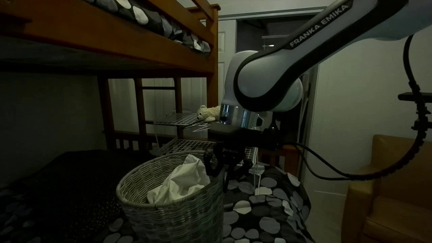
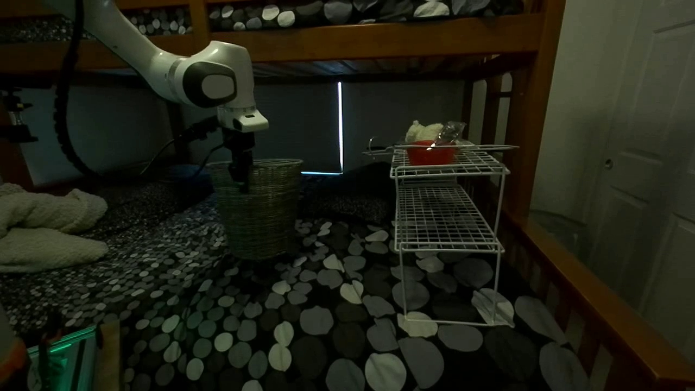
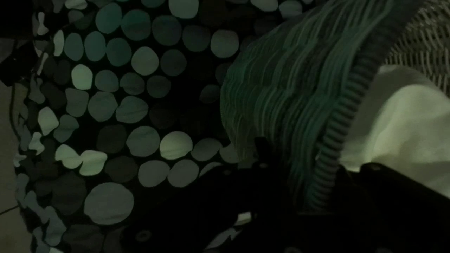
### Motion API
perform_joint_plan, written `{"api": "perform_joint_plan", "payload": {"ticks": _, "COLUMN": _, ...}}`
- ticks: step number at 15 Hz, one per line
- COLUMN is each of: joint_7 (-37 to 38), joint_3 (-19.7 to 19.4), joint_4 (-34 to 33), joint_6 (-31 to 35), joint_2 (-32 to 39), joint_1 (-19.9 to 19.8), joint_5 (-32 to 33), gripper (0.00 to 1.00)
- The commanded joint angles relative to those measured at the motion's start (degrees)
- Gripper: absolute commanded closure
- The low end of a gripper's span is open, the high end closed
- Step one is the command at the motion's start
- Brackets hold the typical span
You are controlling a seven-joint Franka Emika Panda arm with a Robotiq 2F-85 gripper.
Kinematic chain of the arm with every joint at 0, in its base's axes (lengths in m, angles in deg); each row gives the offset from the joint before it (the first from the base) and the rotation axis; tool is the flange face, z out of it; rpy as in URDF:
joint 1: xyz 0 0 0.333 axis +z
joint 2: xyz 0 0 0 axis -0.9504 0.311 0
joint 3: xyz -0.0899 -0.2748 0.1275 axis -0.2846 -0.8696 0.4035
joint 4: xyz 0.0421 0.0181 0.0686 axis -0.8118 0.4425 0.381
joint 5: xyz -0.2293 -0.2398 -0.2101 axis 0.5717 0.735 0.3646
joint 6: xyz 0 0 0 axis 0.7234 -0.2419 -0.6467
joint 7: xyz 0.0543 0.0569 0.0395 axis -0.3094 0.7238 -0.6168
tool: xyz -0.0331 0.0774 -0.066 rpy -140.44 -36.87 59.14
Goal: Move the laundry basket to the left
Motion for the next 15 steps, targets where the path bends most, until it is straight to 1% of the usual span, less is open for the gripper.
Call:
{"api": "perform_joint_plan", "payload": {"ticks": 1, "joint_7": -10.8, "joint_3": 1.1, "joint_4": 5.8, "joint_6": 2.8, "joint_2": -9.2, "joint_1": 1.3, "joint_5": -8.9, "gripper": 0.96}}
{"api": "perform_joint_plan", "payload": {"ticks": 4, "joint_7": -13.0, "joint_3": 2.3, "joint_4": 8.3, "joint_6": -1.2, "joint_2": -14.9, "joint_1": 1.2, "joint_5": -7.9, "gripper": 0.96}}
{"api": "perform_joint_plan", "payload": {"ticks": 8, "joint_7": -19.3, "joint_3": 2.5, "joint_4": 9.3, "joint_6": -3.5, "joint_2": -17.4, "joint_1": 2.7, "joint_5": -10.9, "gripper": 0.96}}
{"api": "perform_joint_plan", "payload": {"ticks": 11, "joint_7": -26.0, "joint_3": 1.8, "joint_4": 9.5, "joint_6": -4.7, "joint_2": -15.4, "joint_1": 3.9, "joint_5": -14.6, "gripper": 0.97}}
{"api": "perform_joint_plan", "payload": {"ticks": 13, "joint_7": -30.7, "joint_3": 2.0, "joint_4": 9.6, "joint_6": -4.3, "joint_2": -13.3, "joint_1": 4.2, "joint_5": -16.9, "gripper": 0.97}}
{"api": "perform_joint_plan", "payload": {"ticks": 15, "joint_7": -32.7, "joint_3": 2.4, "joint_4": 9.0, "joint_6": -5.6, "joint_2": -11.1, "joint_1": 3.7, "joint_5": -16.9, "gripper": 0.97}}
